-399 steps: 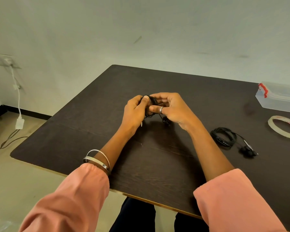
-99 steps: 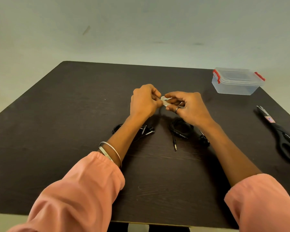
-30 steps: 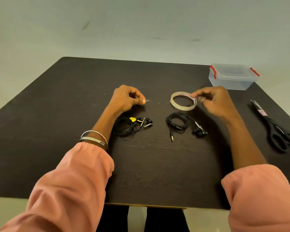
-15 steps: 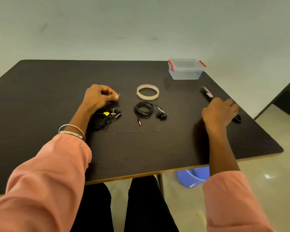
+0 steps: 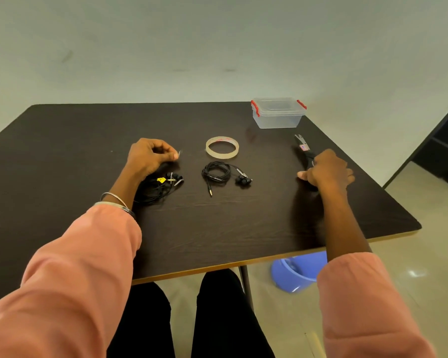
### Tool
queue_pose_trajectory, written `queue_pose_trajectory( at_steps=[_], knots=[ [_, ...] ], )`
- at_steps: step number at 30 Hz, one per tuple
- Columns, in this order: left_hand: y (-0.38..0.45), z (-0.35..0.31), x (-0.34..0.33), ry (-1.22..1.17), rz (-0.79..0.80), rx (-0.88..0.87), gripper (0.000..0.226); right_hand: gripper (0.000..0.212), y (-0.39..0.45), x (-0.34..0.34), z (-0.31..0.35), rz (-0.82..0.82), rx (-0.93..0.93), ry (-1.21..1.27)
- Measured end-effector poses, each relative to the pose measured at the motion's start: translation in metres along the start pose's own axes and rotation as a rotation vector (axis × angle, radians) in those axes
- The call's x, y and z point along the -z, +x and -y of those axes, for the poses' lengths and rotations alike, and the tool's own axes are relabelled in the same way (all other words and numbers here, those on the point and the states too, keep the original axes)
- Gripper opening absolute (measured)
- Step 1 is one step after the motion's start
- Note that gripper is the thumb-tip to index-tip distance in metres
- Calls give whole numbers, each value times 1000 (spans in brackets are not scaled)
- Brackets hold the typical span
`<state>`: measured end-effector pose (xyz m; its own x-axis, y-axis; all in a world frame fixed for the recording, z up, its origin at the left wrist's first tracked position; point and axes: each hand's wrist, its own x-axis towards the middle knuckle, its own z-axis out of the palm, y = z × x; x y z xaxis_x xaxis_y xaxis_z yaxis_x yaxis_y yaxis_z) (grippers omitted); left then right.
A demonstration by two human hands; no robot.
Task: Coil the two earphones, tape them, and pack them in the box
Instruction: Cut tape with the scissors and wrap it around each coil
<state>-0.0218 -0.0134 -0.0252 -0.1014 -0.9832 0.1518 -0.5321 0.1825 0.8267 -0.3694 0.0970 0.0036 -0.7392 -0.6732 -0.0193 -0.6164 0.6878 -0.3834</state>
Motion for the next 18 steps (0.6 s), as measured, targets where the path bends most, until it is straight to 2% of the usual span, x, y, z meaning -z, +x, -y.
queue_pose_trajectory(
  at_steps=[4,10,15,18],
  knots=[
    [0,0,0,-5,3,15,7,62,-4,2,9,45,79,54],
    [0,1,0,-12,-7,2,7,40,-3,4,13,13,122,302],
    [0,1,0,-22,-16,-4,10,34,-7,2,30,5,187,111],
    [1,2,1,-45,-19,7,10,49,-8,4,43,-16,262,49]
  ],
)
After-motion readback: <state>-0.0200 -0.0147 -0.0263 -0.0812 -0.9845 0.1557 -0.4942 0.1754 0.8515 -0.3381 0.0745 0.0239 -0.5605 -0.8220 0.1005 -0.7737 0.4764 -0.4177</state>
